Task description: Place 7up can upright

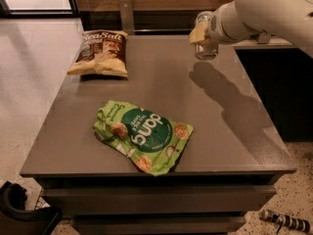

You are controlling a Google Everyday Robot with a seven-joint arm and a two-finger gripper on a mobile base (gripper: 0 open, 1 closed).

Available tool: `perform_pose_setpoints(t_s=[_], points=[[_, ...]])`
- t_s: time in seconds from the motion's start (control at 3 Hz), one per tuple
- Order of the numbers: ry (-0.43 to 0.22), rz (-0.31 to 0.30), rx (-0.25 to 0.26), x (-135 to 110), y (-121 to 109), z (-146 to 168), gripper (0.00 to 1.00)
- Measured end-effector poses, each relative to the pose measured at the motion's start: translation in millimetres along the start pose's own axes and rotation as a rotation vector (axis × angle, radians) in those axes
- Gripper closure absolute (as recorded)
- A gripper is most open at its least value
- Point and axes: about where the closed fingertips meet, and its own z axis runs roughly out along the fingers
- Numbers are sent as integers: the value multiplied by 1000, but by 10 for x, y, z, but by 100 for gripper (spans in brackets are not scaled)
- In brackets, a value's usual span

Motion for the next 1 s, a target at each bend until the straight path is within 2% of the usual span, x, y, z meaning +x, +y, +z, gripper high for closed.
perform_pose_setpoints(t_s=[0.33, 0.67, 1.0], points=[[-161, 33, -191, -305, 60, -36, 100], [-219, 33, -335, -462, 56, -15, 100], [-270, -32, -434, -411, 72, 69, 100]])
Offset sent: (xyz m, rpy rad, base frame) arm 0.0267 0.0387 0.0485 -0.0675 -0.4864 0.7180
